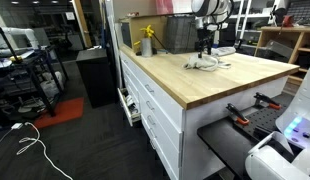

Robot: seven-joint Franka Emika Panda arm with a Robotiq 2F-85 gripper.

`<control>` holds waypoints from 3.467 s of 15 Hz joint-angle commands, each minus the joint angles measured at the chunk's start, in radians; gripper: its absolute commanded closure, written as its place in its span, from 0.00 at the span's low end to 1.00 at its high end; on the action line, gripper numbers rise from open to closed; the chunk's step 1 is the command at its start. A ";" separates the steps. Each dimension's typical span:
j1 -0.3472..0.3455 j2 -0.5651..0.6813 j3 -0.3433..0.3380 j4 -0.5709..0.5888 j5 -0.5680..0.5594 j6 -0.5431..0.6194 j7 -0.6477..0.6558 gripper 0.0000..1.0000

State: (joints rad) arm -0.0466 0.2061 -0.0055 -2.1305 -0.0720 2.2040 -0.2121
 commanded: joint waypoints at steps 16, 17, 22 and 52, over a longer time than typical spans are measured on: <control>0.025 -0.151 0.005 -0.074 0.031 -0.134 0.120 0.99; 0.035 -0.178 0.013 -0.082 0.038 -0.153 0.136 0.98; 0.110 -0.245 0.083 -0.066 0.103 -0.227 0.153 0.98; 0.016 -0.082 -0.041 -0.066 0.430 -0.148 0.614 0.00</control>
State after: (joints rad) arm -0.0231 0.1388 -0.0342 -2.1812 0.3098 2.0110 0.3150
